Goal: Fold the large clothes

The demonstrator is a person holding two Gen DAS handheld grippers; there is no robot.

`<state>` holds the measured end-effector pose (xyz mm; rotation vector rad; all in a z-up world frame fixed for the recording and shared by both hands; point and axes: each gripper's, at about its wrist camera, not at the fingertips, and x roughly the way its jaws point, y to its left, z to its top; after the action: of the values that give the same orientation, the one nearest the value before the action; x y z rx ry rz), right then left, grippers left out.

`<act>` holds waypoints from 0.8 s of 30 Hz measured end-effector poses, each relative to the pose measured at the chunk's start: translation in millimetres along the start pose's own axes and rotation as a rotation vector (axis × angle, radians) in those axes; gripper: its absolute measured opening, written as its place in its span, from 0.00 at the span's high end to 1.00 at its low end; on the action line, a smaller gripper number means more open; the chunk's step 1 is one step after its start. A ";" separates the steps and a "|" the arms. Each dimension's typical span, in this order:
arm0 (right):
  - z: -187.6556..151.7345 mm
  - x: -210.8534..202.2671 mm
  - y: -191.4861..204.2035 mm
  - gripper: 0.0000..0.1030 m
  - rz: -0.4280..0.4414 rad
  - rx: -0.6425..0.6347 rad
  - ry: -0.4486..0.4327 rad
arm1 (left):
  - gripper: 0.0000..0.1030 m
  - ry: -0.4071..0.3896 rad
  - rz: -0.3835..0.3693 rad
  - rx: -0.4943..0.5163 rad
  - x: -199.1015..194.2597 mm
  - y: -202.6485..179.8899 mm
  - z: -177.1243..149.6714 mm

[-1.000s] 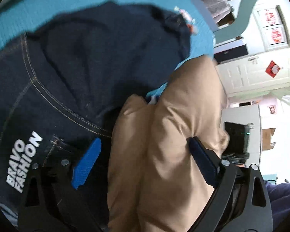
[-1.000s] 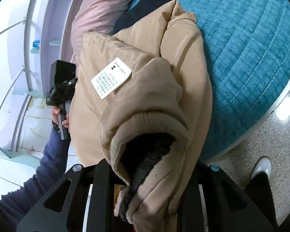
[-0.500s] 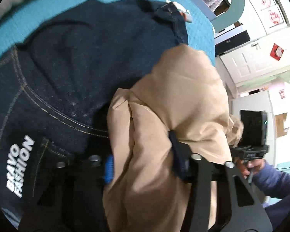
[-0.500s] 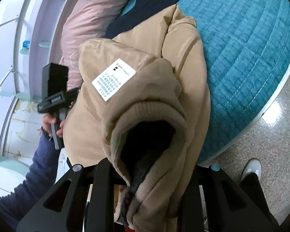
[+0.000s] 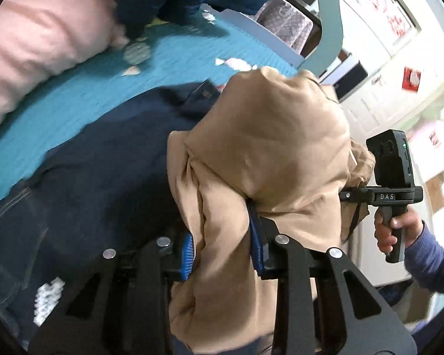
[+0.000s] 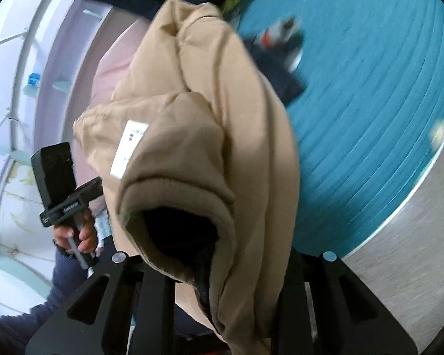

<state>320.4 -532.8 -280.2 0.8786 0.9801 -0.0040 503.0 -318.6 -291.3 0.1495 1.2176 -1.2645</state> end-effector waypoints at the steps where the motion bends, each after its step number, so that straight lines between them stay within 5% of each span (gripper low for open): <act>1: 18.4 -13.7 -5.4 0.80 -0.035 -0.011 -0.005 | 0.71 -0.005 -0.008 -0.006 10.8 -8.3 12.1; 12: 204.0 -89.8 -81.0 0.80 -0.313 -0.111 0.127 | 0.73 -0.064 -0.135 -0.293 139.4 -84.1 122.7; 17: 242.1 -90.4 -98.2 0.80 -0.325 -0.149 0.202 | 0.73 -0.043 -0.106 -0.330 160.1 -96.6 146.1; 24: 274.0 -59.8 -81.7 0.80 -0.387 -0.292 0.363 | 0.73 -0.049 -0.069 -0.432 173.7 -114.7 125.7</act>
<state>451.8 -786.8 -220.7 0.4165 1.4393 -0.0309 458.9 -557.0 -310.4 -0.2382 1.4331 -1.0294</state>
